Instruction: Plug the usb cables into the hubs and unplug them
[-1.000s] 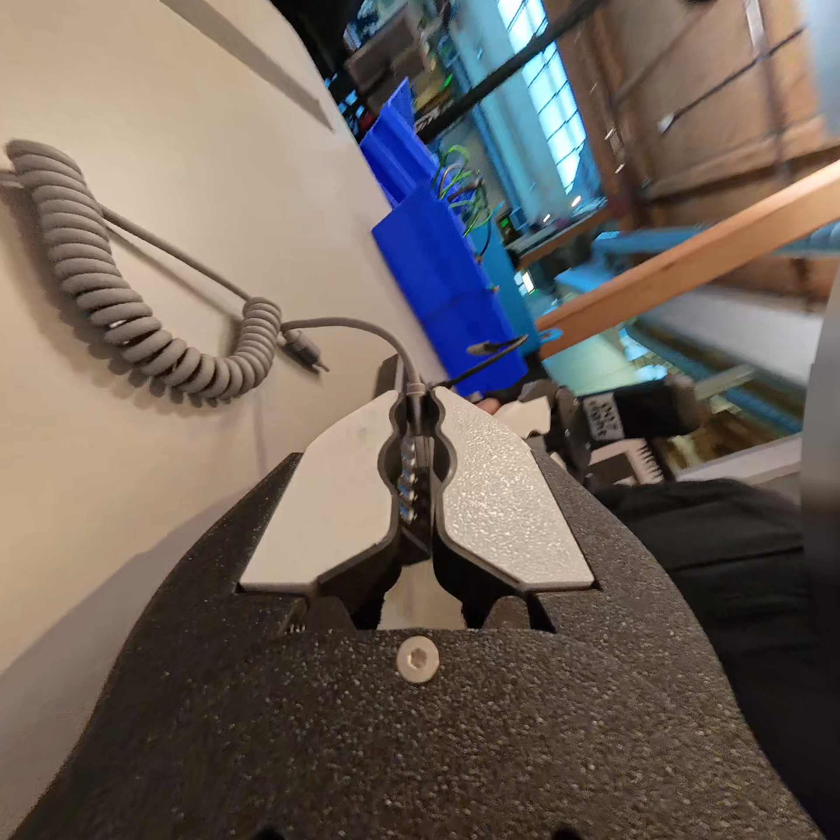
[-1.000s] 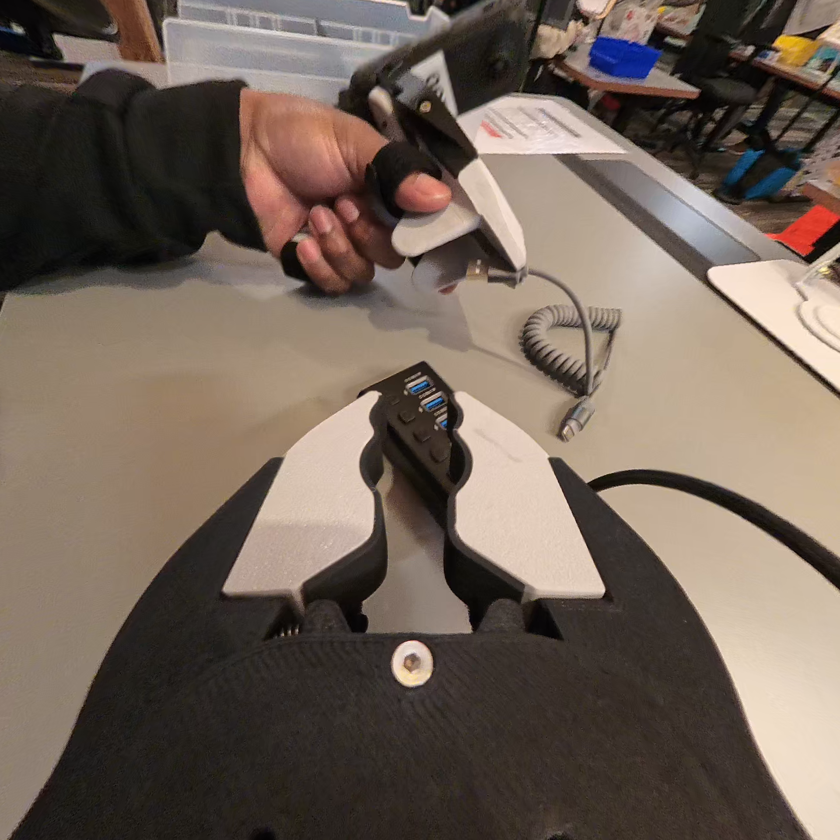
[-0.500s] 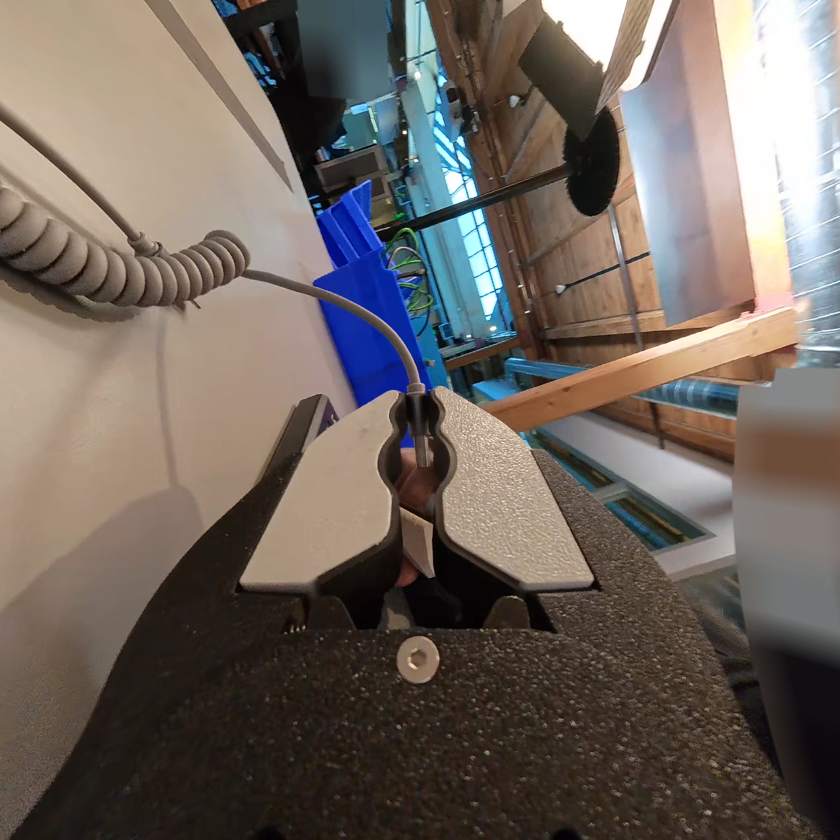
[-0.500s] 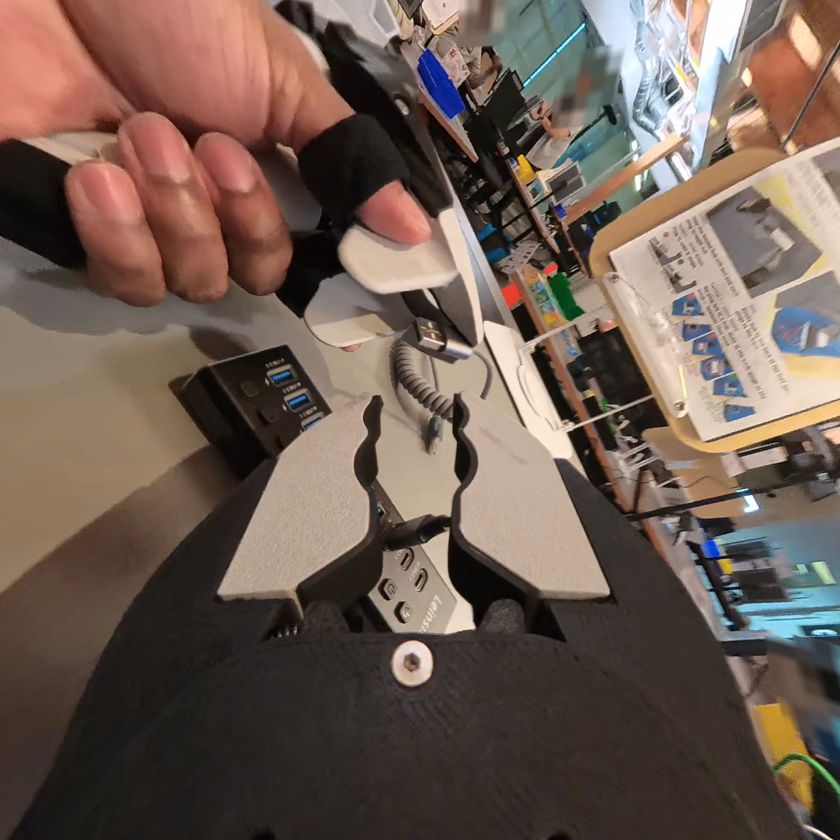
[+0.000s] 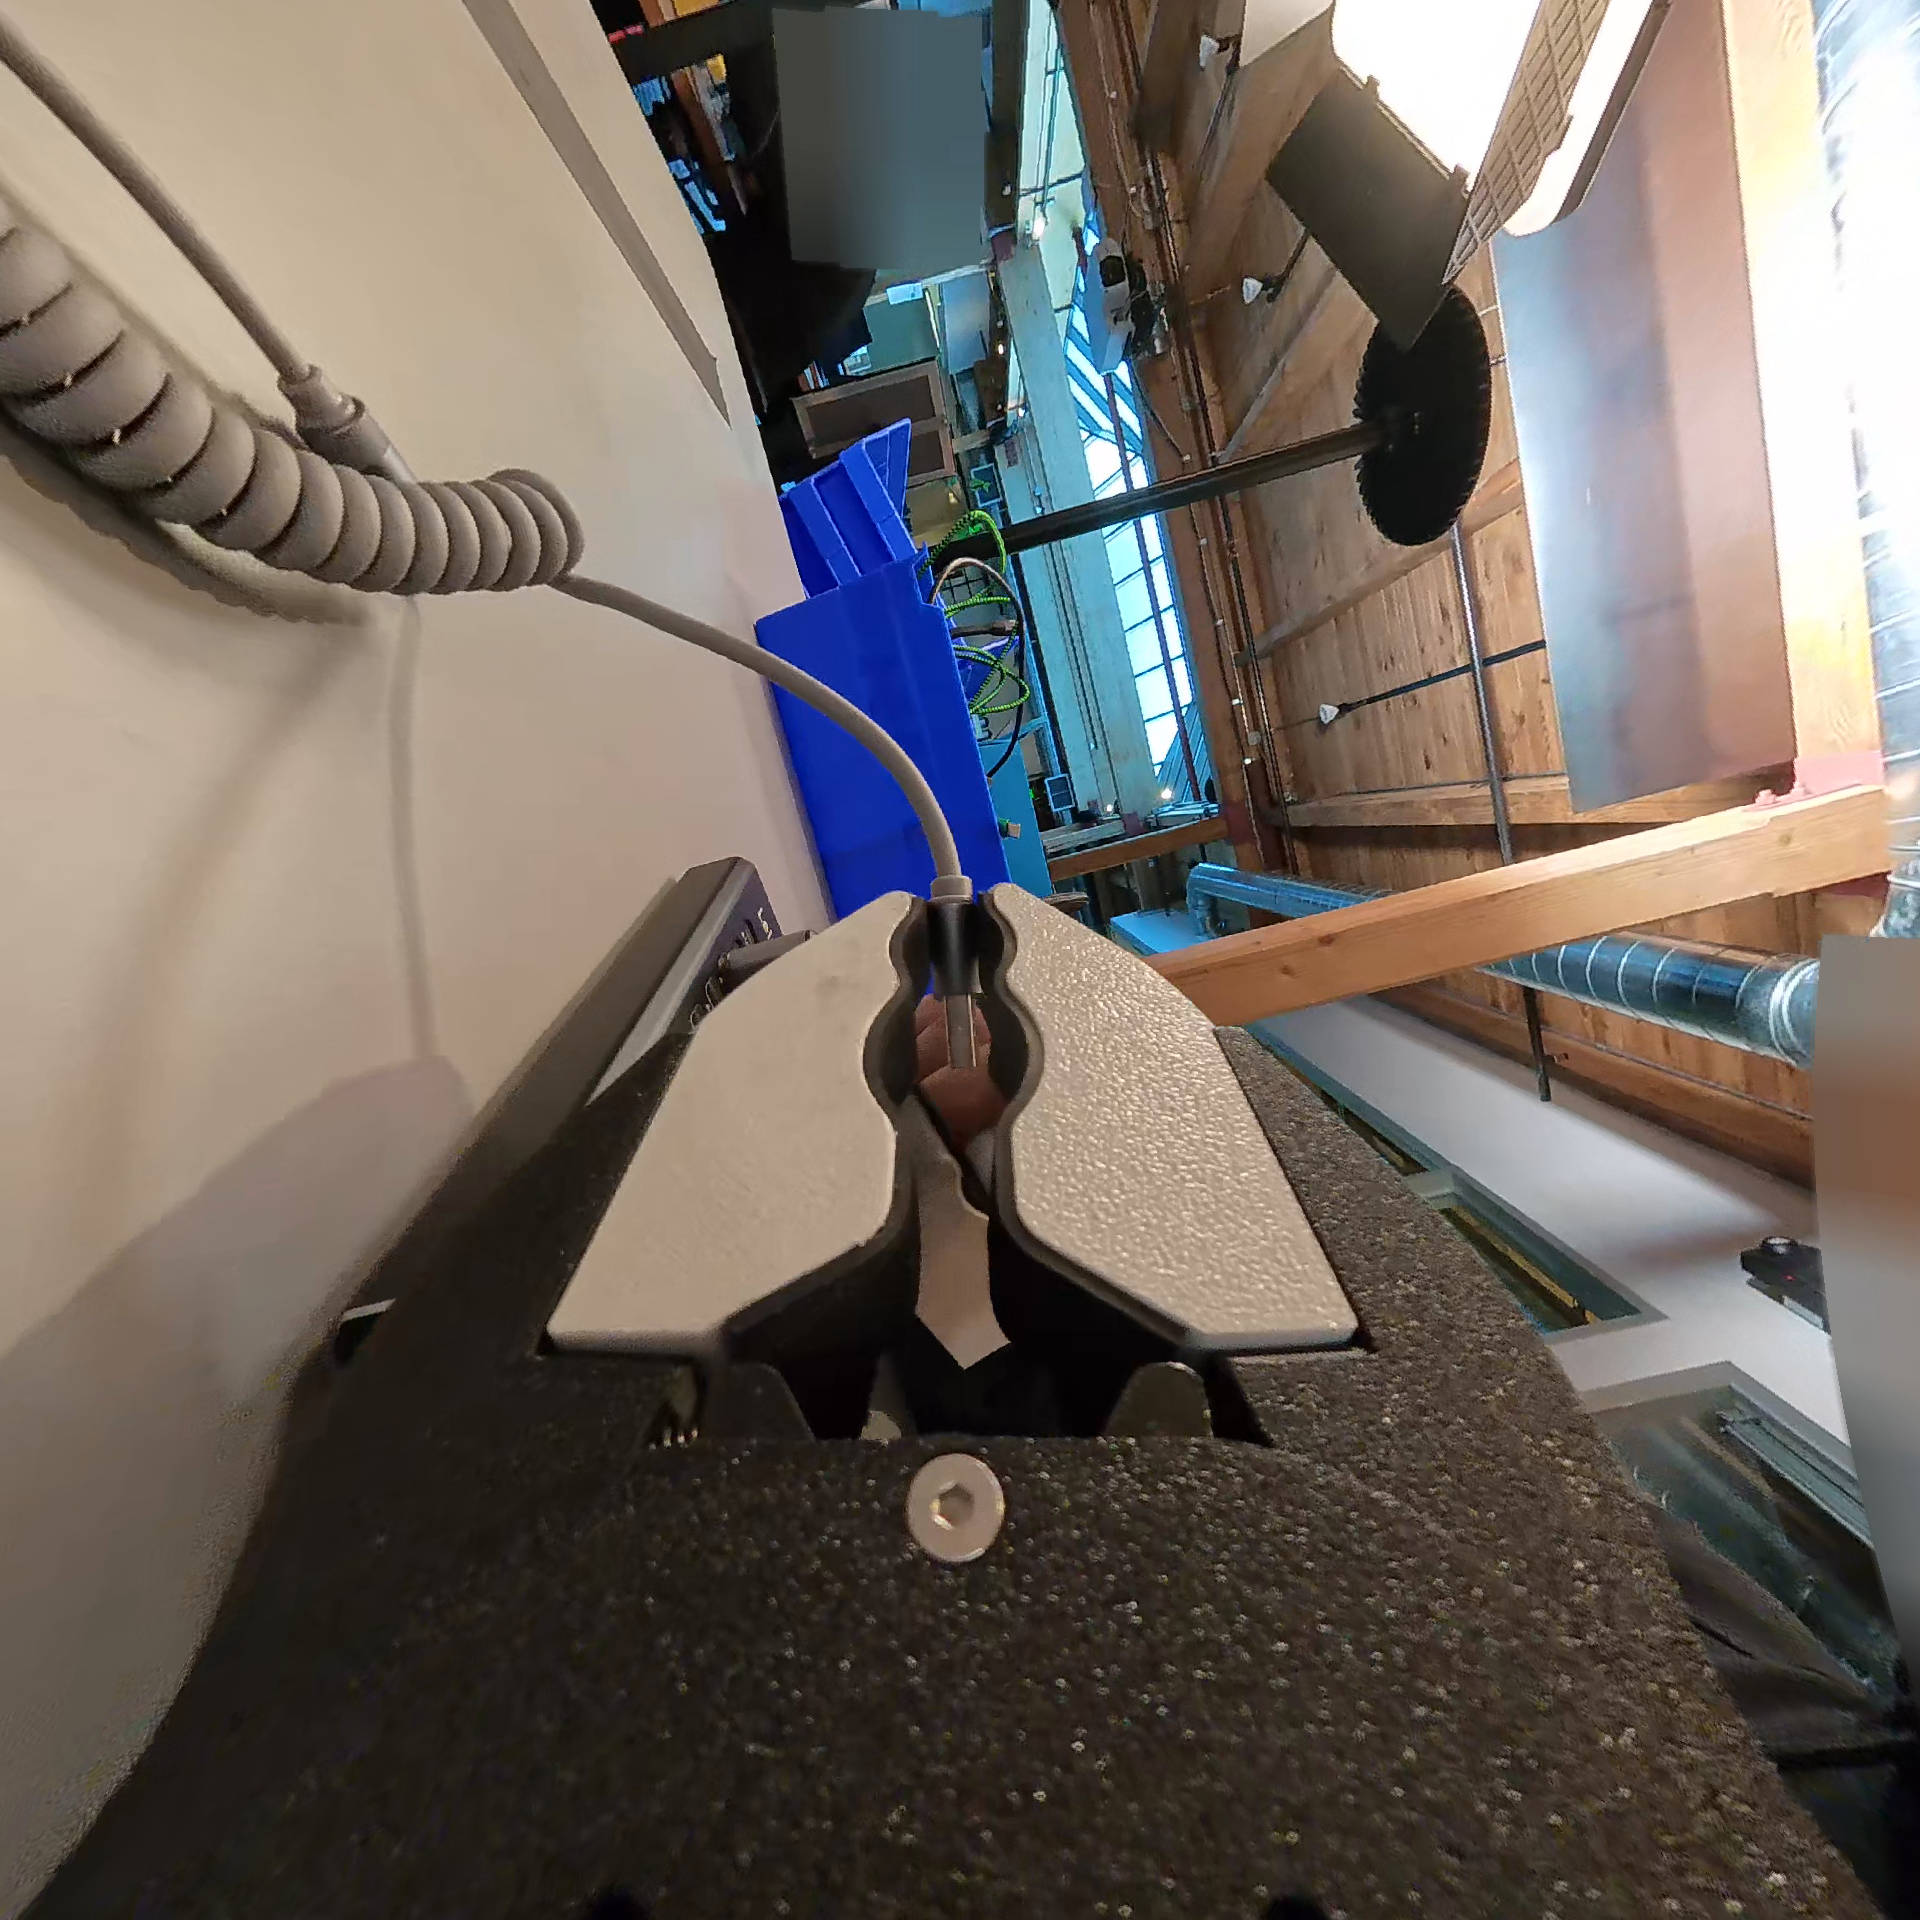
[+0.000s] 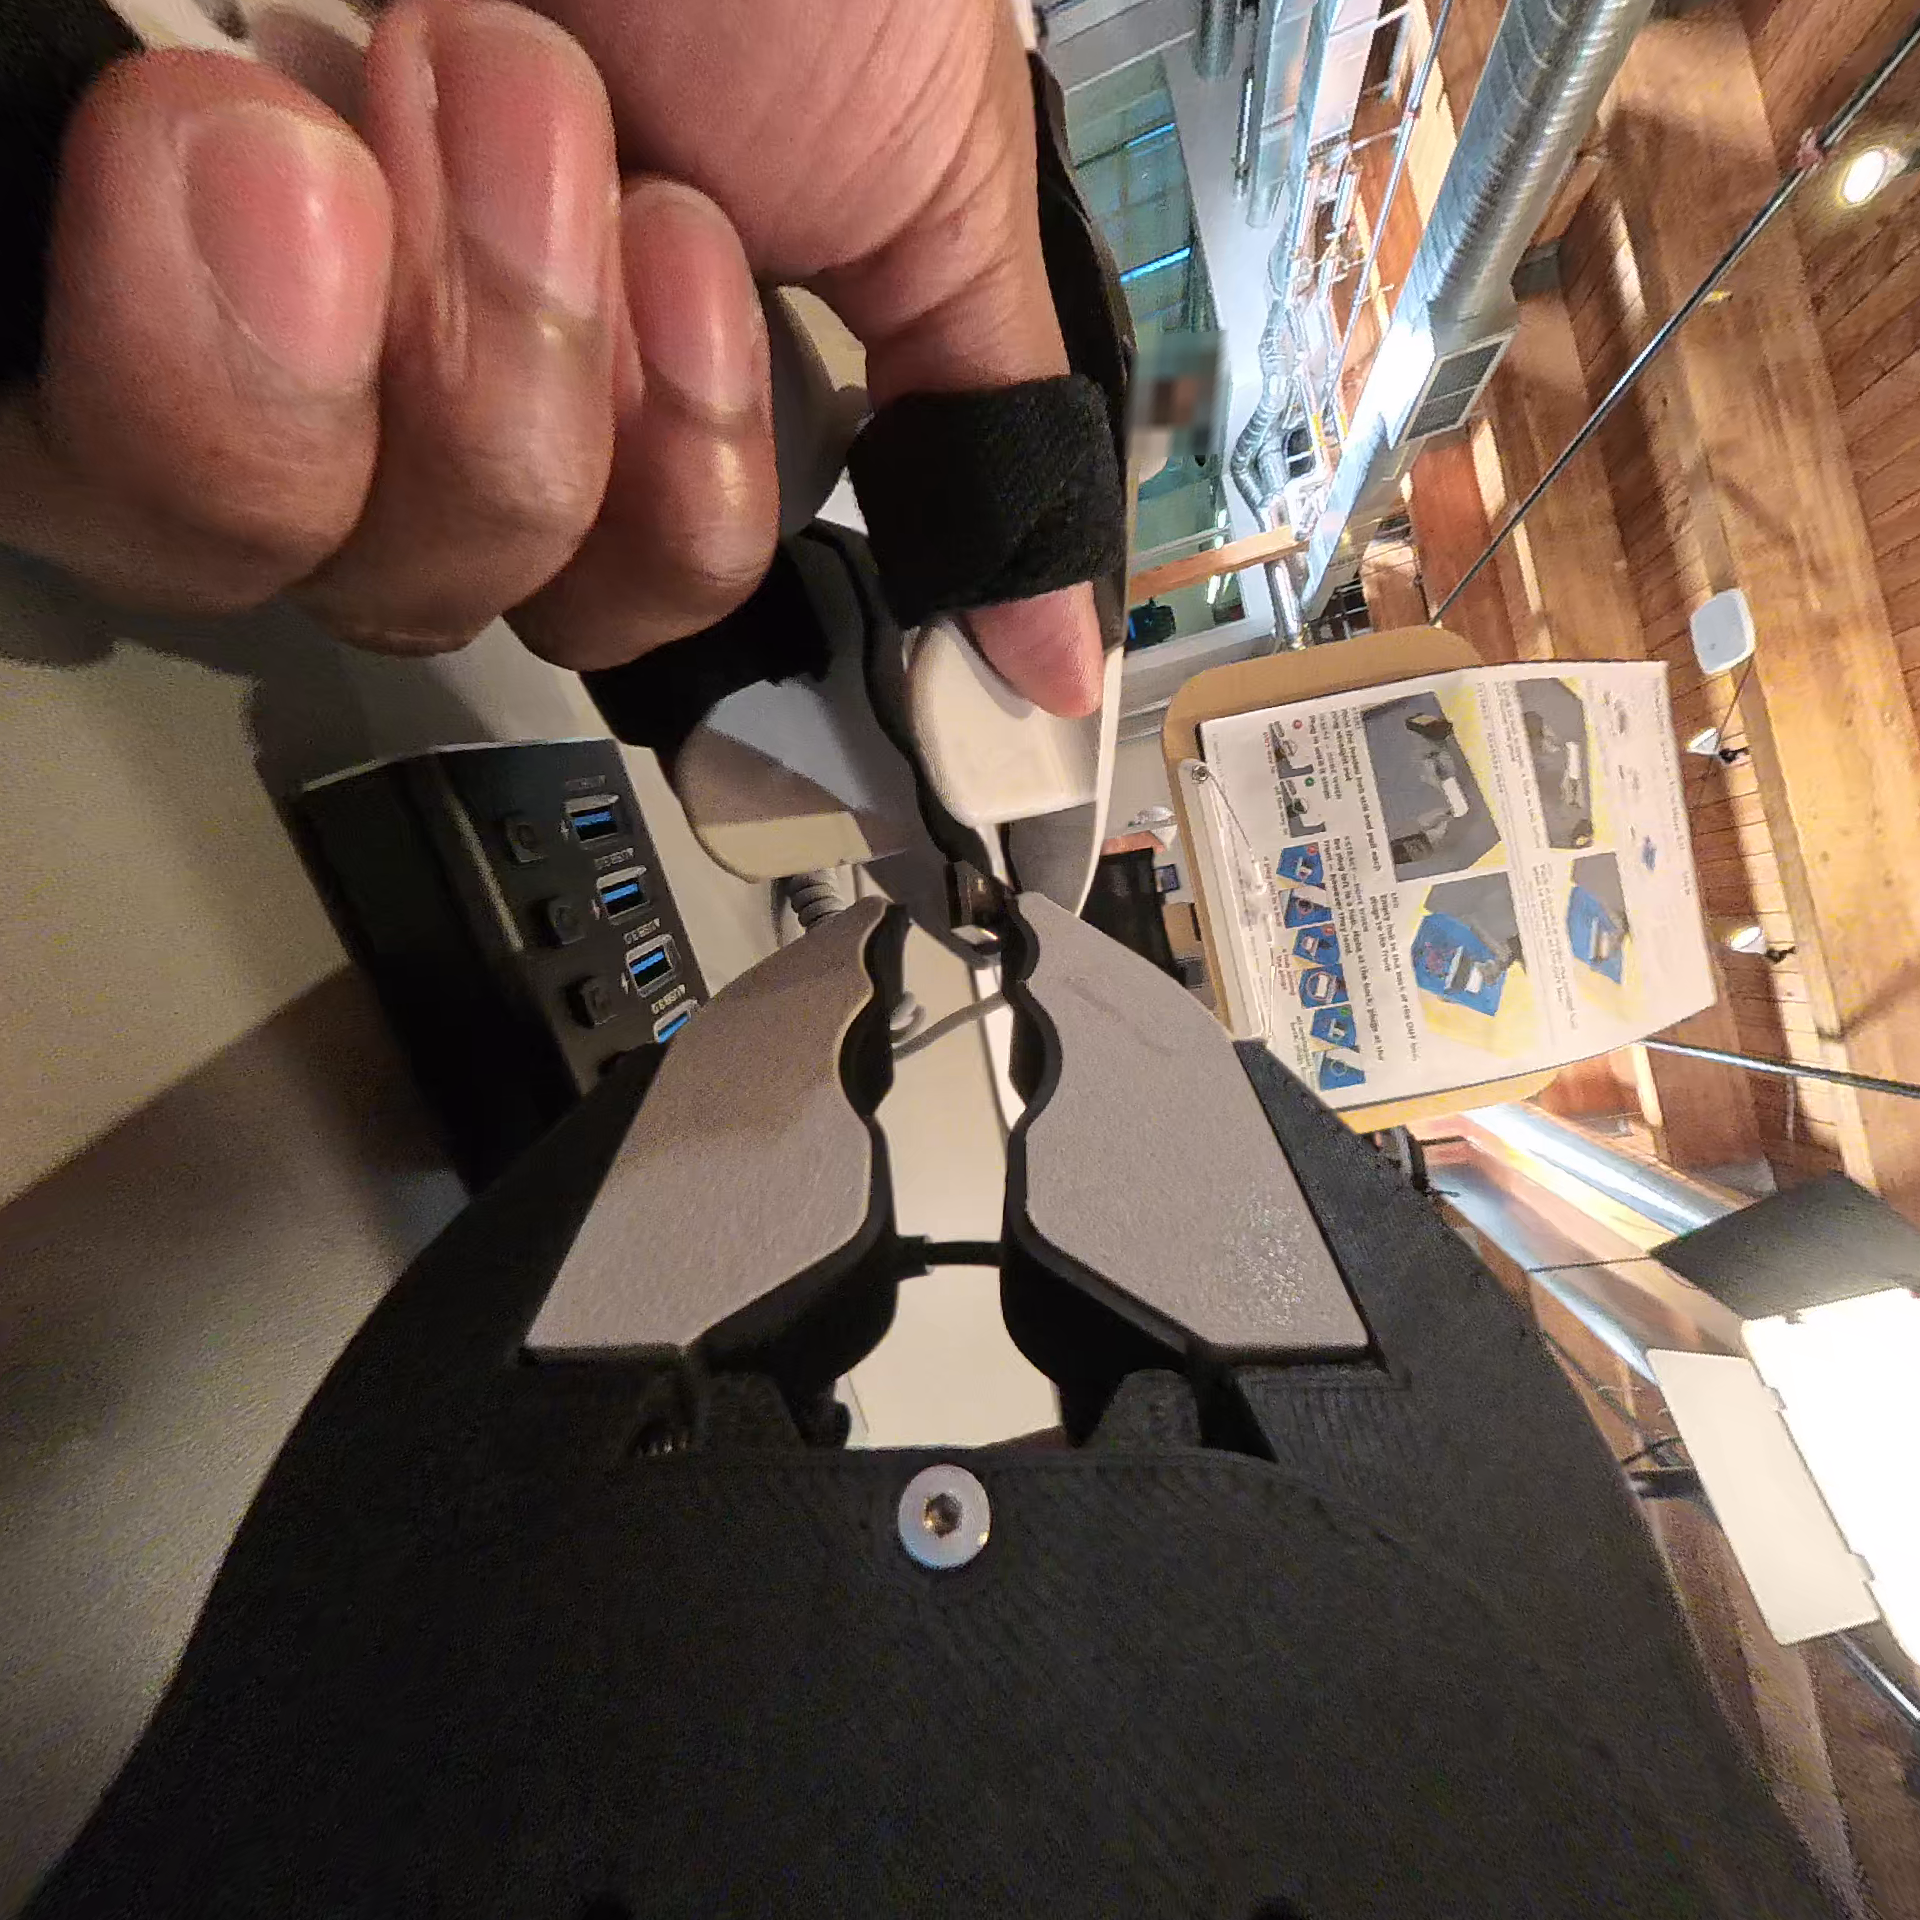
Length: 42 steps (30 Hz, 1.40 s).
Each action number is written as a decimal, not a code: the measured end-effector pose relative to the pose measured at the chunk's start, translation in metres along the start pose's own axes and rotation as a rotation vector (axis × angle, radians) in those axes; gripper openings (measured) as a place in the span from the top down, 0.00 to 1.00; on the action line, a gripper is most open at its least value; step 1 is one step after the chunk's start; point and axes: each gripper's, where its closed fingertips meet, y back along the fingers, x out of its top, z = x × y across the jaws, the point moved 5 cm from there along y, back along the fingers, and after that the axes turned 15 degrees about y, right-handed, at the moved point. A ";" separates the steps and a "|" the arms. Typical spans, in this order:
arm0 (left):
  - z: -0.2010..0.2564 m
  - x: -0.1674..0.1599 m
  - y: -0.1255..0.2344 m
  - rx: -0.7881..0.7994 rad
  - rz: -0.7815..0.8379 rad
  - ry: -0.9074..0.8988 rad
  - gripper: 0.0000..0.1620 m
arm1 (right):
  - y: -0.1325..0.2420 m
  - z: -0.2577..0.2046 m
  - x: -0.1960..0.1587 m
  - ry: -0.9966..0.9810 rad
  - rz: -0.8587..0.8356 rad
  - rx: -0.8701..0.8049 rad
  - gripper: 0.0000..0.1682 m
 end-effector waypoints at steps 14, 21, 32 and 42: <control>0.009 0.002 0.002 -0.196 -0.017 0.107 0.88 | 0.007 0.041 -0.025 -0.621 0.114 -0.027 0.98; 0.010 -0.006 -0.009 -0.294 -0.043 0.255 0.71 | 0.017 0.050 -0.030 -0.742 0.233 -0.071 0.98; 0.025 -0.006 -0.017 -0.394 -0.084 0.202 0.91 | 0.023 0.044 -0.026 -0.740 0.329 -0.050 0.98; 0.038 0.002 -0.011 -0.258 -0.074 -0.197 0.96 | 0.035 0.032 -0.030 -0.676 0.353 0.101 0.89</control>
